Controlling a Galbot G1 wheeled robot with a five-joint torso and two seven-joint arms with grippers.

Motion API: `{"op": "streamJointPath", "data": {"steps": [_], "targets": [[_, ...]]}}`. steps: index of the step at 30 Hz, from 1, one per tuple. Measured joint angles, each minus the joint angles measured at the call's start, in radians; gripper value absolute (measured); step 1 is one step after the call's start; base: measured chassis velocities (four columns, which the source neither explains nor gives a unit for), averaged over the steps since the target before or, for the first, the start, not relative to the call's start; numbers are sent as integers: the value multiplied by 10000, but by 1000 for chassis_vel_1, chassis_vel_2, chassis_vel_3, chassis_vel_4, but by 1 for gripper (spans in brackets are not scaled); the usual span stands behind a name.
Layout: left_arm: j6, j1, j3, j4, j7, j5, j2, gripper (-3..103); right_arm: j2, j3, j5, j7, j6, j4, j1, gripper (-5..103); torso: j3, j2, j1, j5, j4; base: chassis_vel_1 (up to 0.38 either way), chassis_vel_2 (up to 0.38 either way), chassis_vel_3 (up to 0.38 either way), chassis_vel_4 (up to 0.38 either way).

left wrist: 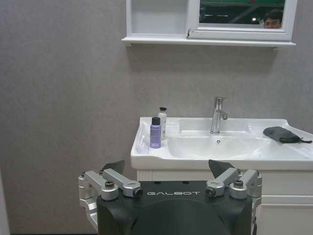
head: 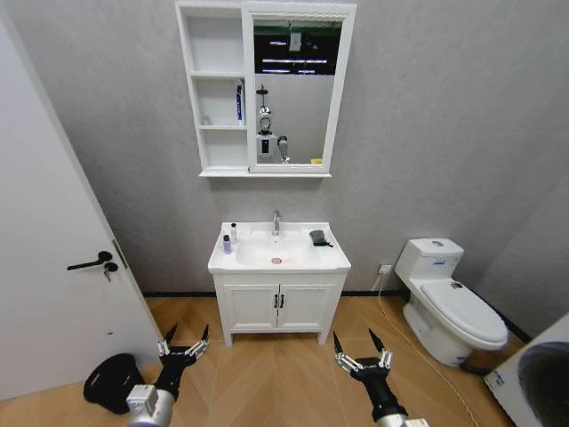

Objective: Move facial cleanser and shampoo from washbasin to cabinet, then wipe washbasin with towel.

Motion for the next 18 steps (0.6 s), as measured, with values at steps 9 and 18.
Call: {"op": "streamJointPath", "data": {"steps": [9,18], "targets": [[0,-38,44,50,-27,33,22,98,26,6,5,-9,65,-52,-13,100,0,-1,1,11,3,-362,360,368,-371],[4,-45,49,114,-23,56,34,97,27,-21,2,-30,162,-89,32,100,-2,3,-5,2,1,-341,346,348,-343]]}}
